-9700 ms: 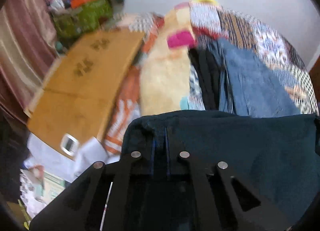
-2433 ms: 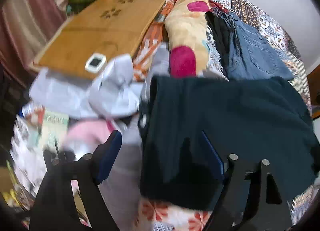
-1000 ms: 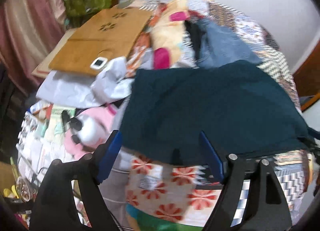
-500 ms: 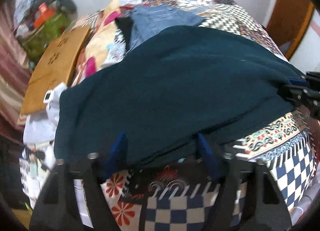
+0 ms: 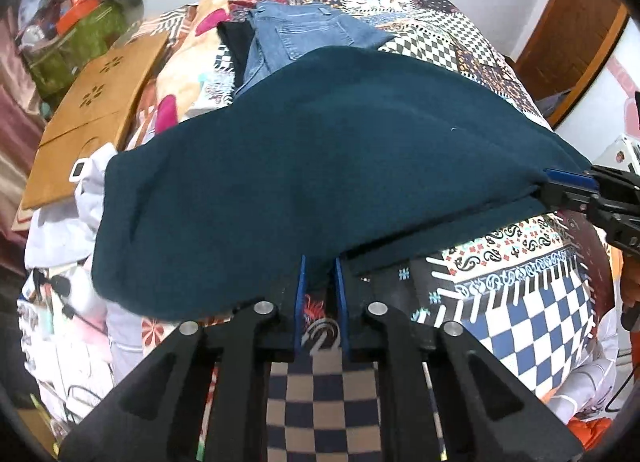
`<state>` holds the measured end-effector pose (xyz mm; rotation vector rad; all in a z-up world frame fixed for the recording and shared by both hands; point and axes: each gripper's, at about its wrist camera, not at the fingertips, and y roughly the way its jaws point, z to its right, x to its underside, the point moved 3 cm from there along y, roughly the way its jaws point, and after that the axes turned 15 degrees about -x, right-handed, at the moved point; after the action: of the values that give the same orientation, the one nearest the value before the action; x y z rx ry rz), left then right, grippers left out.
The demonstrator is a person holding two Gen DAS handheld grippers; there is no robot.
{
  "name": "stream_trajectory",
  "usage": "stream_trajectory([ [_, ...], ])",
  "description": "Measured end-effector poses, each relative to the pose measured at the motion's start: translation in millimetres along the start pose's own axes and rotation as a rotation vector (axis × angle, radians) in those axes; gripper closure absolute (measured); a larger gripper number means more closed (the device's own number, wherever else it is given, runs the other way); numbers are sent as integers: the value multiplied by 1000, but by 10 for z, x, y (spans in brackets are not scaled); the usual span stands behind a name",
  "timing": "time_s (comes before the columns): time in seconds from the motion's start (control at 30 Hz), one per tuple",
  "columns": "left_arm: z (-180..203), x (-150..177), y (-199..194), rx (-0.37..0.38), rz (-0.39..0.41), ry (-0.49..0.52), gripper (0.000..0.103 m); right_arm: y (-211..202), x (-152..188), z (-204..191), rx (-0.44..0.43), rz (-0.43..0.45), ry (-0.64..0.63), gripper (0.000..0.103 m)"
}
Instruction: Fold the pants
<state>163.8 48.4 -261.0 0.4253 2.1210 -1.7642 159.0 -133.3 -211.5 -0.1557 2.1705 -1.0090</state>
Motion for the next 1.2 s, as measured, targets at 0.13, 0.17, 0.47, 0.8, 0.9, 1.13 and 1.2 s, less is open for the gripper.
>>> stream_trajectory([
  [0.13,-43,-58,-144,3,4,-15,72,-271,28,118,-31,46,59,68],
  [0.17,-71,-105,-196,-13,14,-27,67,-379,54,171,-16,69,67,64],
  [0.47,-106,-699,-357,-100,92,-96,42,-1684,533,1292,290,271,272,63],
  [0.8,265,-1176,148,-97,30,-118,40,-2407,1111,2811,564,258,581,63],
  [0.9,395,-1192,330,-93,-6,-105,39,-2325,1296,3150,551,210,678,63],
  [1.13,544,-1116,644,-112,-61,-104,27,-2038,1652,3452,432,149,791,63],
  [1.2,537,-1122,659,-126,-57,-115,25,-2030,1653,3381,442,167,758,63],
])
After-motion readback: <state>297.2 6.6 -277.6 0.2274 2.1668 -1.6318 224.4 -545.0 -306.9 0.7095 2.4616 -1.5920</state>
